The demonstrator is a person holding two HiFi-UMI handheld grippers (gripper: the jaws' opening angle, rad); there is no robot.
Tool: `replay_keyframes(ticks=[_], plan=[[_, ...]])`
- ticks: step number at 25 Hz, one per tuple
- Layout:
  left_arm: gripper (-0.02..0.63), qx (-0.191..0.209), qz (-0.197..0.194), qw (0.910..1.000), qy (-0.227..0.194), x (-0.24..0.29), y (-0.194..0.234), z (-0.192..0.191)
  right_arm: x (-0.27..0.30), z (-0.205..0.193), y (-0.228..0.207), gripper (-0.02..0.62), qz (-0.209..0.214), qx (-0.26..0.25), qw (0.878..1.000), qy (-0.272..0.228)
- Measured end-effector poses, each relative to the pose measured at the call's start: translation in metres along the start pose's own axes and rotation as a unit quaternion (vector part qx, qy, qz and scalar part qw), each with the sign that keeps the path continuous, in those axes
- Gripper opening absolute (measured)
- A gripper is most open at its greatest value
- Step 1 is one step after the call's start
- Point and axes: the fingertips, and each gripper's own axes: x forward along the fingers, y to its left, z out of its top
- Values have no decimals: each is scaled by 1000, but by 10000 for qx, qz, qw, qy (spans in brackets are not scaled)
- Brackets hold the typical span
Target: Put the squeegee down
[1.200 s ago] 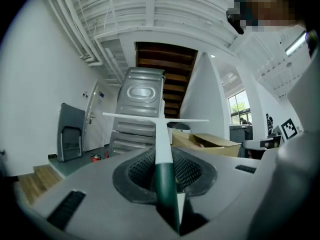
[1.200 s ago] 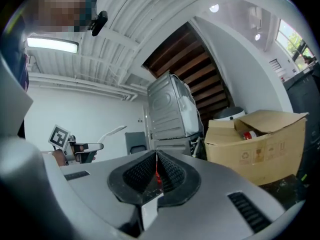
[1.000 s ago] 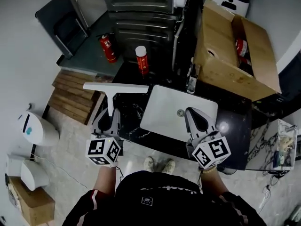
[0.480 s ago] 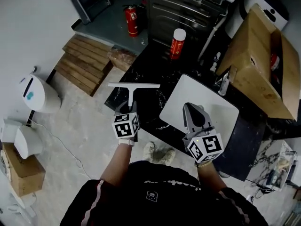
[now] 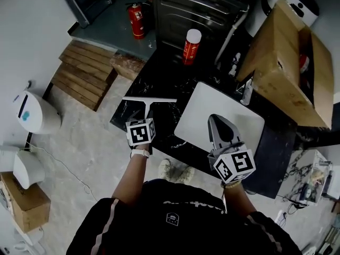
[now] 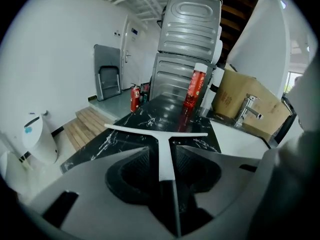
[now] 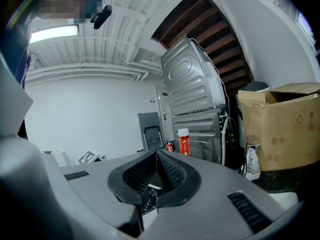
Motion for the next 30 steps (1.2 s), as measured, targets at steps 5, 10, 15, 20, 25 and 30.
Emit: replay_keyframes(ticks=[5,10,15,20,25,30], plan=[[175,520,0,9942,-942,-44,-11,65,-14,35,-7,40,-75,-119,9993,-337],[19,1226,-1110,9447,-2831,-138,-84,166,-46,88,-25,40,-328,-592,9949,-748],[12,1687,-2024,8907,-3704,-210,-163,219,-98,135,-47,38,-731,-674,9887,-1118],[12,1743,-2751,8681,-3747,-233,-233,231,-145,144,-74,38,-1274,-462,9838,-1170],[13,1593,-3366,8582,-3533,-229,-284,231,-177,138,-93,37,-1756,-409,9762,-1202],[14,1642,-3594,8495,-3496,-231,-306,229,-191,142,-89,37,-1915,-649,9722,-1179]])
